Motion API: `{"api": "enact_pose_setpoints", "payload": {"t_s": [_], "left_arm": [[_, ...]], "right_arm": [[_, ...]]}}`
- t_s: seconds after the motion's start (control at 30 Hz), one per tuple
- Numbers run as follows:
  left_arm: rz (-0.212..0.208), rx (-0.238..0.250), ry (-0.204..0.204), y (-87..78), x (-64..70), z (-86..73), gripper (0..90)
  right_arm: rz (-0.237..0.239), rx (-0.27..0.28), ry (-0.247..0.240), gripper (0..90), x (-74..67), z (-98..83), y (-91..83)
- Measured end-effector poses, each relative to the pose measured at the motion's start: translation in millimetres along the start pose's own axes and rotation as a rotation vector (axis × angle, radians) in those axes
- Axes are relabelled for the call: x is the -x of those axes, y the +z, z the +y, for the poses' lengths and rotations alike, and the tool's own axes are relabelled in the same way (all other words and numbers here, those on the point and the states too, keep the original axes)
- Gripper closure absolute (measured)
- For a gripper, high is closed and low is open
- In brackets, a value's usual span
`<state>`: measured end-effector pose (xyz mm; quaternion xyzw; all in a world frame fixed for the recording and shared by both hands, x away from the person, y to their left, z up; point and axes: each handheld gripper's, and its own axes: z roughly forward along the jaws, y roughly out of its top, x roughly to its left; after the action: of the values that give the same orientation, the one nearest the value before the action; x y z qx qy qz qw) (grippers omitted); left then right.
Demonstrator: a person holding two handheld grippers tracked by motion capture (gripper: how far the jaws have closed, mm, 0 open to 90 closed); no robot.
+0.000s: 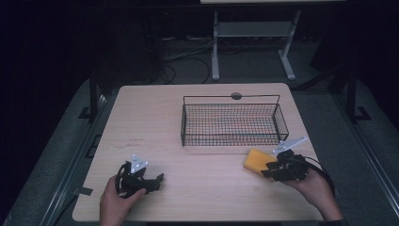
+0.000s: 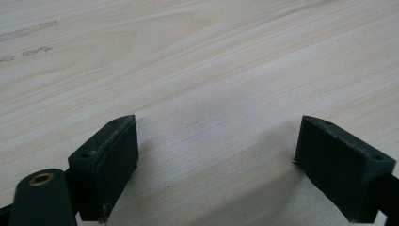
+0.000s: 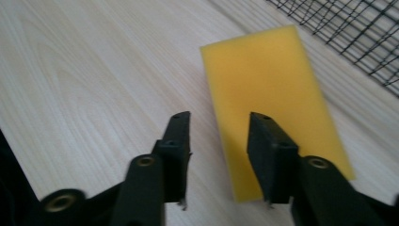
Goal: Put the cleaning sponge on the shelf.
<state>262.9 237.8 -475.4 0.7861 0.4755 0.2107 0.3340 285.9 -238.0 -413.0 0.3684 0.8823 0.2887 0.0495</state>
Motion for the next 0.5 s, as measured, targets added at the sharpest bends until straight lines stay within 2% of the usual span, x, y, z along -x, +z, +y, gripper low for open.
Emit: {"api": "enact_pose_setpoints", "payload": {"t_s": [0.07, 0.1, 0.13, 0.17, 0.27, 0.37, 0.5], "left_arm": [[0.0, 0.0, 0.0, 0.0, 0.0, 0.0, 12.8], [0.0, 0.0, 0.001, 0.0, -0.1, 0.0, 12.8], [0.0, 0.0, 0.001, 0.0, -0.1, 0.0, 12.8], [0.0, 0.0, 0.001, 0.0, -0.1, 0.0, 12.8], [0.0, -0.002, 0.001, -0.1, -0.1, 0.1, 12.8], [0.0, -0.003, 0.001, -0.2, -0.1, 0.1, 12.8], [0.0, -0.003, 0.0, -0.2, -0.1, 0.1, 12.8]], "right_arm": [[-0.015, -0.015, -0.012, 47.4, 1.7, 3.3, -1.3], [-0.024, -0.024, -0.028, 43.6, 2.7, 5.0, -1.4], [-0.044, -0.051, -0.056, 35.5, 3.9, 8.8, -1.3], [-0.056, -0.059, -0.07, 32.5, 4.7, 10.9, -0.7], [-0.066, -0.081, -0.094, 27.7, 6.2, 14.7, 1.6], [-0.078, -0.127, -0.123, 20.2, 8.5, 21.6, 12.0], [-0.084, -0.158, -0.147, 16.7, 11.6, 27.0, 20.8]]}}
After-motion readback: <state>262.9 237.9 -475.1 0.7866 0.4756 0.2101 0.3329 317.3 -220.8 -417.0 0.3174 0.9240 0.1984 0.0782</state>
